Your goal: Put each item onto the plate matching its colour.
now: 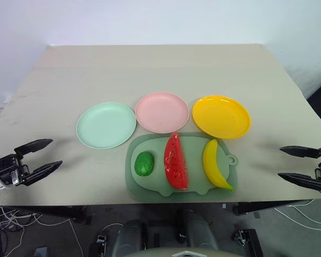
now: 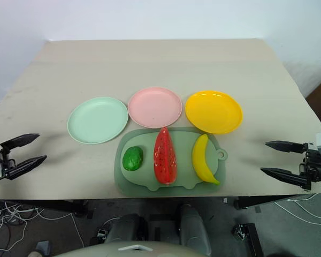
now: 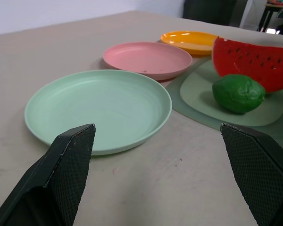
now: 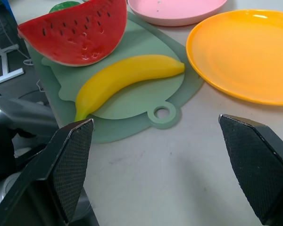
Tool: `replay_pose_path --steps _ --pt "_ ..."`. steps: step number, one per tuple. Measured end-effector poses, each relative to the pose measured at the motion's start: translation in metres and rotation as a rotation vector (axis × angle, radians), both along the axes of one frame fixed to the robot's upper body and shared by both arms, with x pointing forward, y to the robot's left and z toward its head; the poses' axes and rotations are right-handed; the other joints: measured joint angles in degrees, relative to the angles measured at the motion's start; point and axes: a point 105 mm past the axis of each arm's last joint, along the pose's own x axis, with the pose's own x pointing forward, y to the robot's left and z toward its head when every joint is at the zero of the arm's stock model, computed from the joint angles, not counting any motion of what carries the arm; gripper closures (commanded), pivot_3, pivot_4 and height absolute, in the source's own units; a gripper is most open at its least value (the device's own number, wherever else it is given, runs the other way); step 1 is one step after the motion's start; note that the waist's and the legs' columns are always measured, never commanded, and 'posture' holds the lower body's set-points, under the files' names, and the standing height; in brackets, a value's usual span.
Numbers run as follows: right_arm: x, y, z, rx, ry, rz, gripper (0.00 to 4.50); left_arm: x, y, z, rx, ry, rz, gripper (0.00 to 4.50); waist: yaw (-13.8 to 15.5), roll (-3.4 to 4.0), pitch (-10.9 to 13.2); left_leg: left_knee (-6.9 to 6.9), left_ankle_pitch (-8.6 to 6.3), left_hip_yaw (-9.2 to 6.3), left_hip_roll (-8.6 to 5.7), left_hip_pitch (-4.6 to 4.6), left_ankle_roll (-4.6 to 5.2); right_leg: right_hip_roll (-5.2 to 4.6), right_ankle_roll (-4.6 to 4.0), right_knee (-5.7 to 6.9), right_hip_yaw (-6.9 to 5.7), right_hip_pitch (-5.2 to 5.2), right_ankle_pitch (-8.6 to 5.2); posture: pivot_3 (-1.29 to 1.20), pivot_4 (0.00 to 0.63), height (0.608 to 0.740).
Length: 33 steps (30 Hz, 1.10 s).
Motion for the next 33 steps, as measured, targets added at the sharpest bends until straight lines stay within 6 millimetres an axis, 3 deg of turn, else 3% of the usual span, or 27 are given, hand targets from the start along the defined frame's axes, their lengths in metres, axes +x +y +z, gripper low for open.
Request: replay_pose_path --steps 19,24,28,33 --pt "-0.007 0.006 -0.005 0.019 0.012 -0.007 0.00 0.009 -0.004 0.000 -0.015 -0.012 0.004 0.04 0.01 0.00 0.00 0.00 0.00 -0.01 -0.02 0.02 0.00 -0.01 0.01 0.00 0.01 0.02 0.00 0.00 0.150 0.736" --pt "-0.001 0.009 0.003 0.026 -0.015 0.002 0.00 0.016 -0.007 0.008 -0.003 -0.052 -0.002 0.04 0.02 0.00 0.00 0.02 0.00 -0.01 -0.04 0.02 0.00 -0.01 0.01 0.01 0.01 0.04 0.01 0.00 0.150 0.736" --pt "-0.001 0.013 0.007 0.032 -0.020 0.016 0.00 0.014 -0.010 -0.003 -0.013 -0.026 0.001 0.04 -0.03 0.00 0.00 0.01 0.00 -0.01 -0.03 0.00 0.00 0.01 0.08 0.01 0.00 0.02 0.04 0.00 0.150 0.736" --pt "-0.006 0.016 0.003 0.024 0.000 0.024 0.00 -0.002 -0.011 -0.018 0.006 0.039 -0.018 0.04 -0.04 0.00 0.00 0.02 0.00 -0.01 -0.01 0.02 0.00 -0.03 0.00 0.00 0.01 0.03 0.00 0.00 0.150 0.736"
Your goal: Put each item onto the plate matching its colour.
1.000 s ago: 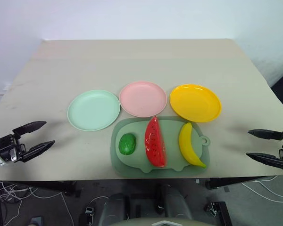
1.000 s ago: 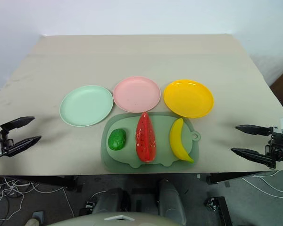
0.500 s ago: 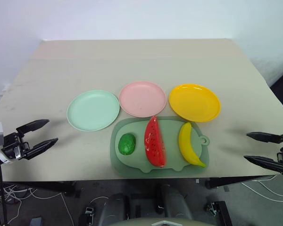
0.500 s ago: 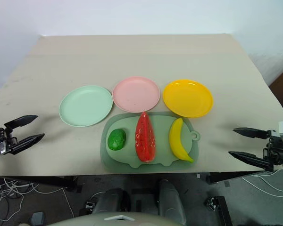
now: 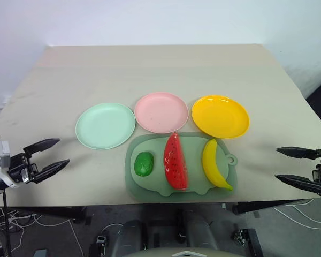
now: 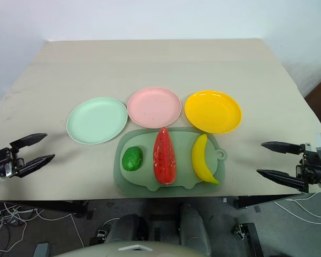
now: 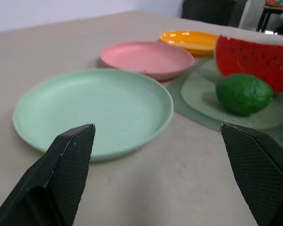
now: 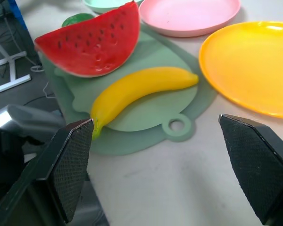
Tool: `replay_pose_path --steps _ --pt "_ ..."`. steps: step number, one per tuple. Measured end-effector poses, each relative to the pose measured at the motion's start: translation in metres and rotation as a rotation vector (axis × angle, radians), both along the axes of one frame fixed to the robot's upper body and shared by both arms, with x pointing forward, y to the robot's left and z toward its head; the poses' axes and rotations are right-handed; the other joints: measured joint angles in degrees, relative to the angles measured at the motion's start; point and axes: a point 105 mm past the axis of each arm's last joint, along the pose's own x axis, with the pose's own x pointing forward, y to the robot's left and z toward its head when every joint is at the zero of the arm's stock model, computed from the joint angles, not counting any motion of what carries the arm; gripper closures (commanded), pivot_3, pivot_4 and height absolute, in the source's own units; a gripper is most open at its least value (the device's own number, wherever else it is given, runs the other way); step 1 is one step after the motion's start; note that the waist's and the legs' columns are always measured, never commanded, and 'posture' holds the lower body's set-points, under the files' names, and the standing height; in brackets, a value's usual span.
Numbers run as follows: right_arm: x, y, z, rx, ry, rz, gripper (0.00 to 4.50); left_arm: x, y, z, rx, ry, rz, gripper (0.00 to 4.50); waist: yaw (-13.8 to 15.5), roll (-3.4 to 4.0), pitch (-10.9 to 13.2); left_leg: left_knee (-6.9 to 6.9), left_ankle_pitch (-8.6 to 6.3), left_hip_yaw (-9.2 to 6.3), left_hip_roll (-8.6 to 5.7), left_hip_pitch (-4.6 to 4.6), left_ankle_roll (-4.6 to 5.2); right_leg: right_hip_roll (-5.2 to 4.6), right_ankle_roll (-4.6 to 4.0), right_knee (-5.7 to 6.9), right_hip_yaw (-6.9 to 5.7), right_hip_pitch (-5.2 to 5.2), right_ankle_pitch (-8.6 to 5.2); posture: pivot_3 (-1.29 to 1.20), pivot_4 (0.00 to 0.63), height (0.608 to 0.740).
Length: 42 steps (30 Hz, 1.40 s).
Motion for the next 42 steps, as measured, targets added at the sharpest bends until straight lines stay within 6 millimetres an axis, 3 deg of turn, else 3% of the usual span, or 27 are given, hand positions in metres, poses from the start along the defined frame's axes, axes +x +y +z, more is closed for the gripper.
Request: replay_pose_path --steps 2,6,10,15,20,31,39,42 --pt "0.001 0.003 0.002 -0.004 -0.002 0.002 0.00 -0.009 -0.003 -0.005 0.017 0.028 -0.027 0.04 -0.02 0.00 0.00 0.00 0.00 -0.01 0.02 -0.01 0.00 0.00 -0.02 0.00 0.00 -0.01 -0.01 0.00 0.150 0.736" --pt "0.011 0.010 0.008 -0.012 -0.039 0.016 0.00 -0.010 -0.007 -0.001 0.042 0.007 -0.040 0.04 0.18 0.00 0.00 0.00 0.00 -0.04 0.01 -0.01 0.00 -0.01 -0.04 -0.01 0.00 0.00 -0.02 0.00 0.150 0.736" --pt "0.023 0.032 0.004 -0.013 0.012 -0.002 0.00 -0.008 -0.015 -0.002 0.045 -0.027 -0.032 0.04 0.13 0.02 -0.01 0.00 0.00 -0.07 0.01 -0.06 0.00 0.00 -0.01 0.00 0.00 -0.04 -0.01 0.00 0.150 0.736" --pt "0.023 0.070 0.002 -0.004 0.095 -0.005 0.00 -0.006 -0.032 -0.007 0.024 -0.039 -0.050 0.04 0.17 -0.02 -0.03 0.04 0.00 -0.09 0.01 -0.07 -0.01 -0.01 -0.01 0.00 0.00 -0.03 0.00 0.00 0.150 0.736" --pt "0.035 0.096 -0.005 0.026 0.174 -0.150 0.00 -0.003 -0.044 -0.011 -0.004 -0.050 -0.043 0.04 0.09 -0.04 -0.04 0.06 0.00 -0.10 0.01 -0.10 -0.01 -0.01 -0.03 0.01 0.00 -0.05 -0.01 0.00 0.150 0.736" --pt "0.041 0.128 -0.043 0.007 0.297 -0.424 0.00 0.004 -0.056 -0.019 -0.025 -0.045 -0.041 0.04 0.02 -0.09 -0.06 0.09 0.00 -0.18 -0.02 -0.22 0.00 0.02 -0.03 -0.02 -0.03 -0.08 -0.01 0.00 0.150 0.736" --pt "0.041 0.133 -0.060 -0.046 0.326 -0.508 0.00 0.010 -0.061 -0.019 -0.030 -0.045 -0.057 0.04 -0.02 -0.11 -0.08 0.09 -0.01 -0.19 -0.05 -0.22 0.01 0.05 -0.03 -0.02 -0.04 -0.08 -0.01 0.00 0.150 0.736" --pt "0.040 0.135 -0.062 -0.067 0.313 -0.513 0.67 0.010 -0.063 -0.020 -0.030 -0.045 -0.061 0.00 -0.03 -0.13 -0.09 0.09 -0.01 -0.20 -0.05 -0.22 0.01 0.06 -0.03 -0.03 -0.04 -0.08 -0.02 0.00 0.150 0.736"
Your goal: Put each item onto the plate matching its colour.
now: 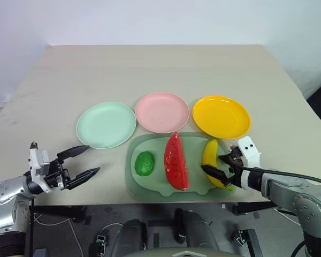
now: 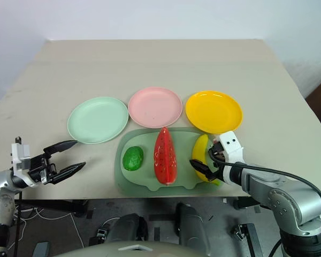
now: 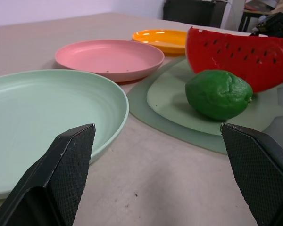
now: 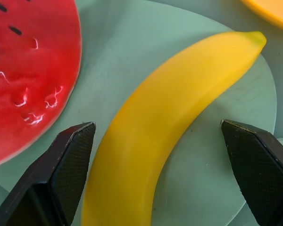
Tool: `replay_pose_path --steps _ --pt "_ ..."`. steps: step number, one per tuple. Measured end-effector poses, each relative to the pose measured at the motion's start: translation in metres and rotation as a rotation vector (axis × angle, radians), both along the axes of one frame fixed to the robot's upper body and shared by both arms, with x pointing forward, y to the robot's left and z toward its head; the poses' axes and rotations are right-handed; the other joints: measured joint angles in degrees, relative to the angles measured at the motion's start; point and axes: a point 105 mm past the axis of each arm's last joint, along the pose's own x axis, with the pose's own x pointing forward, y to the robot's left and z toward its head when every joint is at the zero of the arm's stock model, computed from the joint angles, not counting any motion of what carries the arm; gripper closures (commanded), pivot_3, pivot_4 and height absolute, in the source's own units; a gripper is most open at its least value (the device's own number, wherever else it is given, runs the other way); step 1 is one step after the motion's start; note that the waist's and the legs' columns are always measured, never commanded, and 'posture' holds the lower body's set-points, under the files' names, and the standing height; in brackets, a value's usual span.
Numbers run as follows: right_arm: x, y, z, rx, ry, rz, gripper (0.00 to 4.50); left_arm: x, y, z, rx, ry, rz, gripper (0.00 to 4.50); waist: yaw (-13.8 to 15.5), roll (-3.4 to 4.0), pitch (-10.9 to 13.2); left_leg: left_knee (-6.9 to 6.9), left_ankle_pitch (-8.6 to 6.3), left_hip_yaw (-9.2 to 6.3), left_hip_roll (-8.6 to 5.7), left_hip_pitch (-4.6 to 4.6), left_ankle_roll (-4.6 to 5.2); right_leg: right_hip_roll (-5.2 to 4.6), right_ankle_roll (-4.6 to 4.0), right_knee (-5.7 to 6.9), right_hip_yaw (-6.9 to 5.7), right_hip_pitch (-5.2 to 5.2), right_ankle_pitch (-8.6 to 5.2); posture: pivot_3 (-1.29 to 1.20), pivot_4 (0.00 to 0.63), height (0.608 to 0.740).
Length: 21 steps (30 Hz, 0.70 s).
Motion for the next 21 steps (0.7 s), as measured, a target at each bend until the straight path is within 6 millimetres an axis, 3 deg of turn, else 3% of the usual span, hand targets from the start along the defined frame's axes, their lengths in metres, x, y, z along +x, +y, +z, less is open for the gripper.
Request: replay_pose_path --steps 7,11,14,18,21 --pt "-0.006 0.002 -0.004 -0.034 0.007 0.042 2.78 0.001 0.000 -0.001 -0.002 0.003 0.004 0.00 0.01 -0.09 -0.06 0.00 0.00 -0.02 0.01 0.00 0.00 0.00 0.00 -0.01 -0.01 0.01 -0.01 0.00 0.150 0.736" --pt "-0.018 0.005 -0.003 -0.015 0.052 0.142 2.78 0.001 0.000 -0.001 -0.002 0.004 0.007 0.00 0.06 -0.10 -0.06 0.00 -0.01 -0.05 0.01 -0.02 0.01 0.00 0.00 -0.03 -0.02 0.01 -0.01 0.00 0.150 0.736" --pt "-0.022 0.013 0.014 0.074 0.044 0.254 2.78 0.002 -0.001 -0.002 0.003 0.002 0.005 0.00 0.04 -0.10 -0.05 0.01 -0.01 -0.05 0.02 -0.02 0.01 0.00 0.00 -0.04 -0.02 0.01 -0.01 0.00 0.150 0.736" --pt "0.004 0.003 0.044 0.112 -0.071 0.228 2.78 0.005 -0.005 -0.004 -0.009 -0.001 0.001 0.00 -0.05 -0.12 -0.05 0.02 -0.01 -0.03 0.01 -0.01 0.01 0.01 0.00 -0.04 -0.01 0.00 -0.01 0.00 0.150 0.736" --pt "0.036 -0.012 0.064 0.123 -0.145 0.121 2.78 0.005 -0.005 -0.005 -0.009 -0.003 0.008 0.00 -0.08 -0.12 -0.05 0.02 -0.01 -0.03 -0.04 -0.19 0.01 0.03 0.01 -0.02 -0.02 -0.15 0.01 0.00 0.150 0.736"
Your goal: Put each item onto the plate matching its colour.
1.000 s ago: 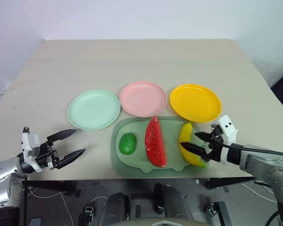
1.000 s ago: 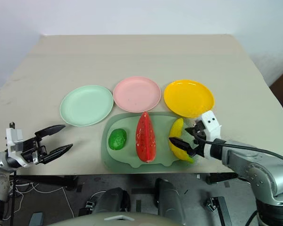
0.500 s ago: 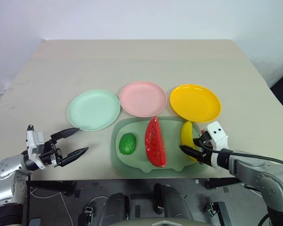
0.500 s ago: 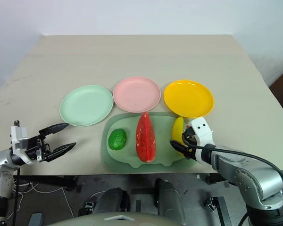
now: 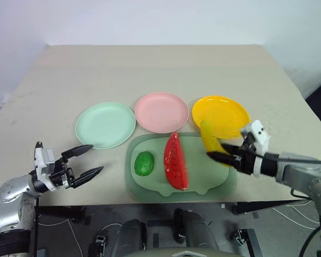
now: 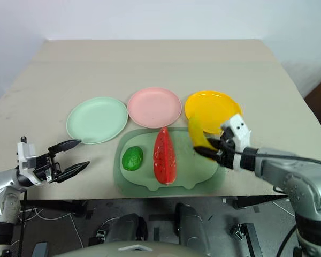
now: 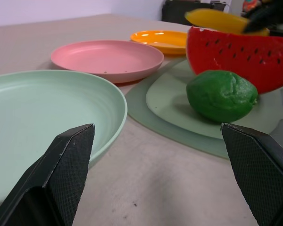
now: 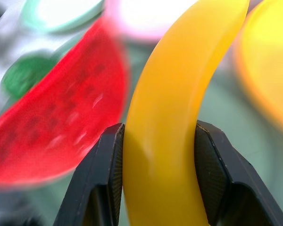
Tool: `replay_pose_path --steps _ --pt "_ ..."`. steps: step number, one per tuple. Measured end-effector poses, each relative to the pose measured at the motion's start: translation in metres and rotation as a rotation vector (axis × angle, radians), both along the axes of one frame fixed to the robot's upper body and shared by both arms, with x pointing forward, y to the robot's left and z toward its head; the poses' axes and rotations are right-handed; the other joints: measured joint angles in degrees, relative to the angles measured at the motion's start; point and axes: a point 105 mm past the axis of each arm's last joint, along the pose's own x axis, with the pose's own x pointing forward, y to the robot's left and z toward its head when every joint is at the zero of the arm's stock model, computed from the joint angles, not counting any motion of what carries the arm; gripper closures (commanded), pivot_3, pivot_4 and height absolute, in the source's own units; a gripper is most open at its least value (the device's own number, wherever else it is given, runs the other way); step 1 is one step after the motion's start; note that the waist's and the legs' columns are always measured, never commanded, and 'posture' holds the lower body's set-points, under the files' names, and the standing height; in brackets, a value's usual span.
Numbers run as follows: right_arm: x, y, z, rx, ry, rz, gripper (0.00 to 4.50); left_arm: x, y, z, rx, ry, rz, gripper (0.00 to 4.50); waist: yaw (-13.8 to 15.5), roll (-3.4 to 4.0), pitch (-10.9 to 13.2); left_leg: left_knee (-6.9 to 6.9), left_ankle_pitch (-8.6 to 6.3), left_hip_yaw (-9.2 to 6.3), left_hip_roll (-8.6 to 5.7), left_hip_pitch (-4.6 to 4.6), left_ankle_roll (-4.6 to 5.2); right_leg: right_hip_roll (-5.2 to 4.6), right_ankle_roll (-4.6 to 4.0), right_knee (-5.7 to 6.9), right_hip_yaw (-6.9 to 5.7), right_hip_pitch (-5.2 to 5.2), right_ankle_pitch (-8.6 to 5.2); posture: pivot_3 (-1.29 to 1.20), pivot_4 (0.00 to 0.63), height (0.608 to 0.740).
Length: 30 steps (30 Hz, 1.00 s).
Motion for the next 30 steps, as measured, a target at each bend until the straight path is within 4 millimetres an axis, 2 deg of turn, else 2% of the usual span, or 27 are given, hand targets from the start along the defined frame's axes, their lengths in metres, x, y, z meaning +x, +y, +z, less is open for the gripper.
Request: replay_pose_path --steps 2,4,10,14,18,22,26,30 --pt "0.014 -0.004 0.012 -0.002 -0.042 -0.042 2.78 0.000 0.001 0.000 0.000 -0.001 0.003 0.00 0.04 0.00 0.00 0.04 0.01 -0.04 0.00 -0.20 0.00 0.01 0.05 0.03 -0.03 -0.15 0.03 0.00 0.150 0.736" --pt "0.033 -0.004 0.013 -0.031 -0.058 -0.083 2.78 0.001 0.001 -0.002 -0.004 0.002 0.007 0.00 -0.09 0.00 -0.01 0.08 0.01 -0.04 0.00 -0.26 0.00 0.02 0.11 0.05 -0.04 -0.18 0.09 0.00 0.150 0.736" --pt "0.076 -0.012 -0.019 -0.170 -0.019 -0.218 2.78 0.004 0.002 -0.002 -0.011 -0.010 0.002 0.00 0.00 0.01 0.00 0.22 0.01 -0.05 -0.04 -0.44 0.01 -0.04 0.10 0.03 -0.08 -0.24 0.09 0.00 0.150 0.736" --pt "0.091 -0.021 -0.027 -0.206 -0.010 -0.274 2.78 0.004 0.005 -0.003 -0.007 -0.021 0.003 0.00 0.00 0.02 0.00 0.22 0.00 -0.05 -0.03 -0.46 0.03 -0.04 0.16 0.03 -0.10 -0.27 0.13 0.00 0.150 0.736" --pt "0.098 -0.029 -0.029 -0.222 -0.011 -0.299 1.41 0.001 0.008 -0.008 -0.002 -0.019 0.003 0.00 -0.09 0.03 0.01 0.20 -0.01 -0.07 -0.01 -0.46 0.04 -0.04 0.17 0.04 -0.11 -0.28 0.13 0.00 0.150 0.736" --pt "0.096 -0.026 -0.027 -0.210 -0.011 -0.259 0.08 -0.001 0.008 -0.010 0.001 -0.018 0.002 0.00 -0.08 0.04 0.01 0.21 -0.01 -0.07 0.03 -0.46 0.04 -0.05 0.18 0.06 -0.12 -0.29 0.14 0.00 0.150 0.736" --pt "0.091 -0.023 -0.004 -0.165 -0.044 -0.219 0.01 -0.002 0.008 -0.011 0.001 -0.019 0.006 0.00 -0.06 0.06 0.02 0.21 -0.01 -0.08 0.05 -0.45 0.04 -0.07 0.18 0.07 -0.11 -0.29 0.14 0.00 0.150 0.736" --pt "0.076 -0.007 0.036 -0.043 -0.048 -0.132 0.01 -0.001 0.009 -0.010 0.001 -0.024 0.017 0.00 -0.10 0.07 0.03 0.20 -0.01 -0.09 0.11 -0.47 0.04 -0.06 0.18 0.11 -0.11 -0.35 0.14 0.00 0.150 0.736"
